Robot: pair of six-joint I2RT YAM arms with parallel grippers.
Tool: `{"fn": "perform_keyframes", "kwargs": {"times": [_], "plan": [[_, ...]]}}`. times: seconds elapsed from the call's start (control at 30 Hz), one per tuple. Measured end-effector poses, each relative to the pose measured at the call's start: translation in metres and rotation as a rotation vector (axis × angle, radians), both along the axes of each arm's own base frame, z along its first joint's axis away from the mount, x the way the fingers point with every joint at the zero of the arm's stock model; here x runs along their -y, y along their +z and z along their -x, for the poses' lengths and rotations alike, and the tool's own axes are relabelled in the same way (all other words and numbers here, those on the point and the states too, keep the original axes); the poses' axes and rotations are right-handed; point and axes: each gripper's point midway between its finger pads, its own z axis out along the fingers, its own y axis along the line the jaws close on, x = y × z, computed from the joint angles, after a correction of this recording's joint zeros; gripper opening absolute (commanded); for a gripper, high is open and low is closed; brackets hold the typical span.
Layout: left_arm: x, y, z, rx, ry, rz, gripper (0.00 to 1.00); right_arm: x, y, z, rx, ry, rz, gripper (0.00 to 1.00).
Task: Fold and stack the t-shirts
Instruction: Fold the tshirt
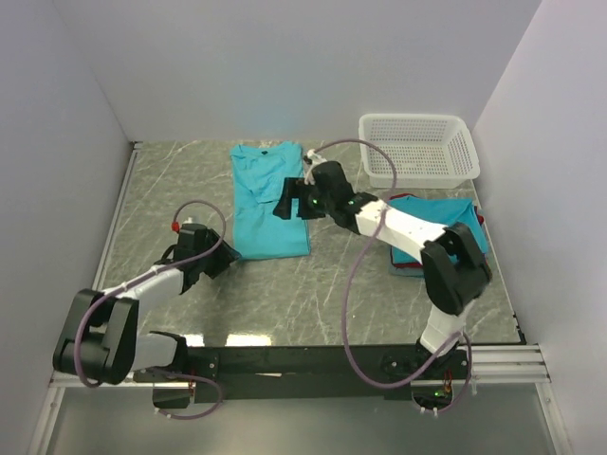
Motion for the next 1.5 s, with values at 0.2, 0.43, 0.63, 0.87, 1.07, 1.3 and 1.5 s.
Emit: {"fn": "perform_keyframes", "kwargs": {"times": [0.2, 0.43, 0.63, 0.87, 1.07, 1.3, 1.5], "plan": [[0.007, -0.007, -0.017, -0.016, -0.023, 0.003, 0.37, 0.039, -0.026, 0.027, -0.058, -0.073, 0.059, 0.88], [0.015, -0.013, -0.027, -0.018, -0.059, 0.023, 0.1, 0.061, -0.069, 0.051, -0.177, -0.102, 0.13, 0.84], [0.021, -0.013, -0.033, -0.011, -0.088, 0.037, 0.01, 0.061, -0.079, 0.06, -0.225, -0.098, 0.122, 0.73], [0.021, -0.012, -0.033, -0.007, -0.09, 0.034, 0.01, 0.062, -0.104, 0.065, -0.286, -0.104, 0.152, 0.62], [0.018, -0.013, -0.03, -0.017, -0.081, 0.021, 0.01, 0.062, -0.12, 0.064, -0.316, -0.104, 0.174, 0.45], [0.017, -0.013, -0.03, -0.019, -0.08, 0.02, 0.01, 0.058, -0.125, 0.063, -0.324, -0.084, 0.171, 0.07], [0.015, -0.012, -0.024, -0.023, -0.076, 0.017, 0.01, 0.055, -0.126, 0.067, -0.321, -0.068, 0.163, 0.0]]}}
